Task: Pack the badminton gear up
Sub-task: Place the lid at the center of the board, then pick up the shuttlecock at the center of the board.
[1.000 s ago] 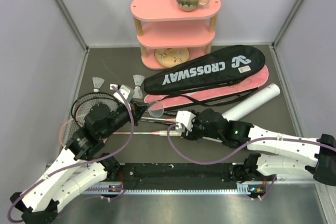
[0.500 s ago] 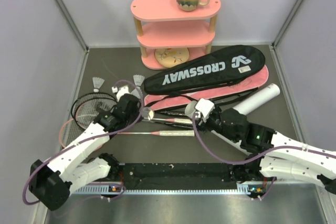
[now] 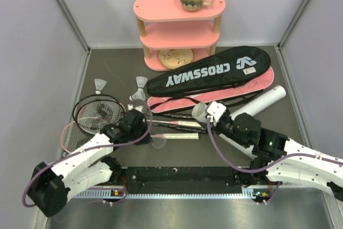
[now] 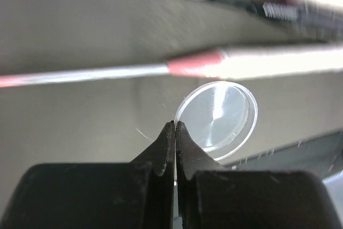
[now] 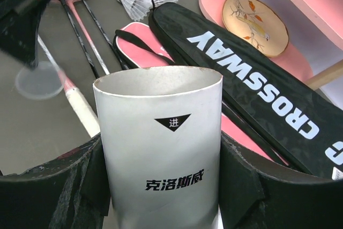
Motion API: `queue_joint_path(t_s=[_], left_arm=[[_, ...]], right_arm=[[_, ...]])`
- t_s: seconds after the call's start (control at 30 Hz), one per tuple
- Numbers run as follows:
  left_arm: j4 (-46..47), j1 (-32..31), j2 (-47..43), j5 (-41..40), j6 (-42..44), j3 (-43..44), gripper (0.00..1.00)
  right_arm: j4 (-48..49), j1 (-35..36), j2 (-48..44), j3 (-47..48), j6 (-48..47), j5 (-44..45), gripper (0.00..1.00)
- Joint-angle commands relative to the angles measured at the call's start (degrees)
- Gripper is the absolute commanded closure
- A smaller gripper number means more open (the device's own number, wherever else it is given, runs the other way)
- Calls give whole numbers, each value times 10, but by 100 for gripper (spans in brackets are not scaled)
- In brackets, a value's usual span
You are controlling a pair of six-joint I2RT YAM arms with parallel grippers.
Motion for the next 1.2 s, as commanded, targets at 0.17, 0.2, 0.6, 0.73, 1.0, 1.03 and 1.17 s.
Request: queue_joint_path(t_s=[0.17, 0.2, 0.6, 0.73, 1.0, 1.03, 1.17], left_arm=[[28, -146, 72, 32, -1, -12, 94], [30, -145, 72, 28, -1, -14, 85], [29, 50, 47, -30, 86, 183, 16], [-22, 140, 210, -114, 42, 320, 19], [-239, 160, 542, -271, 110, 697, 36], [-241, 154, 553, -320, 125, 702, 37], [-239, 130, 581, -346, 130, 670, 35]], right_arm=[[36, 0, -18, 6, 22, -20, 100], [34, 0, -21, 4, 22, -18, 100], [22, 0, 10, 10, 34, -4, 100], [22, 0, 14, 13, 39, -16, 100], [18, 0, 2, 3, 43, -21, 100], [18, 0, 0, 3, 42, -21, 100], [18, 0, -11, 2, 39, -15, 100]])
